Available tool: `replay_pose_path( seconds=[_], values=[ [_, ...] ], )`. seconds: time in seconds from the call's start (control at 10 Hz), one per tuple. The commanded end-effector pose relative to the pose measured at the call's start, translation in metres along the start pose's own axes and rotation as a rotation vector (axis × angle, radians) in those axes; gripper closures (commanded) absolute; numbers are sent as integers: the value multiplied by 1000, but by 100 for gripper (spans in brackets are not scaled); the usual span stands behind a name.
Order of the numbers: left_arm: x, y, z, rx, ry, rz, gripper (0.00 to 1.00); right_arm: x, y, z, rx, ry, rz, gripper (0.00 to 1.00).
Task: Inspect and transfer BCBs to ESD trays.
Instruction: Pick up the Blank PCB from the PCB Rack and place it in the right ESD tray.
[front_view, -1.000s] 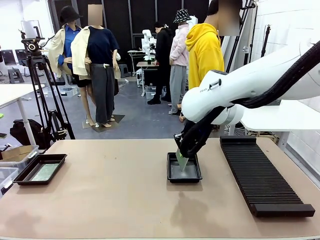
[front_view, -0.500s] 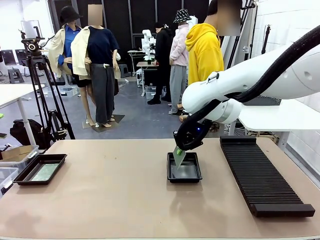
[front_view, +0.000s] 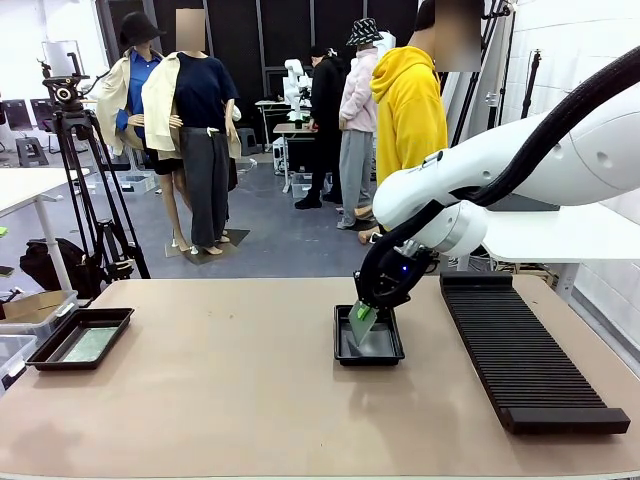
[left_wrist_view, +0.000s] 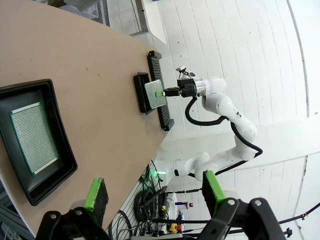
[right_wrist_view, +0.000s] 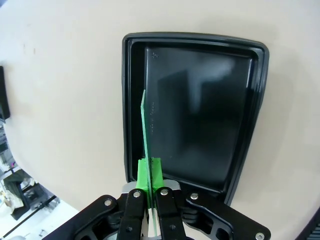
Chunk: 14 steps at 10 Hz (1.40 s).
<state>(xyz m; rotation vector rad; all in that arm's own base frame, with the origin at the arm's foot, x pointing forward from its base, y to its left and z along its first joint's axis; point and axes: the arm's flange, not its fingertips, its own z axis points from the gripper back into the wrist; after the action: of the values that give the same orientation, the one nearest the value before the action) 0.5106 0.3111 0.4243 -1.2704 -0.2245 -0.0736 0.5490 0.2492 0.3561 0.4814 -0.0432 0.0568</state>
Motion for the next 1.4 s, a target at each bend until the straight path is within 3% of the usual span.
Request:
replay_pose_path(
  seconds=[0.0,0.6,0.7,0.8,1.2,1.3],
  values=[
    [0,-2,0,11,-5,-1,0,3,-10,-3,62,-6,-4,100],
    [0,-2,0,11,-5,-1,0,11,-17,-22,66,-64,-65,100],
    [0,-2,0,11,-5,-1,0,11,-14,-20,59,-75,-72,95],
    [0,-2,0,11,-5,-1,0,8,-10,-16,42,-78,-74,85],
    [0,-2,0,11,-5,-1,0,1,10,5,-74,-72,-72,5],
    [0,-2,0,11,-5,-1,0,-2,18,15,-110,-80,-63,0]
  ],
)
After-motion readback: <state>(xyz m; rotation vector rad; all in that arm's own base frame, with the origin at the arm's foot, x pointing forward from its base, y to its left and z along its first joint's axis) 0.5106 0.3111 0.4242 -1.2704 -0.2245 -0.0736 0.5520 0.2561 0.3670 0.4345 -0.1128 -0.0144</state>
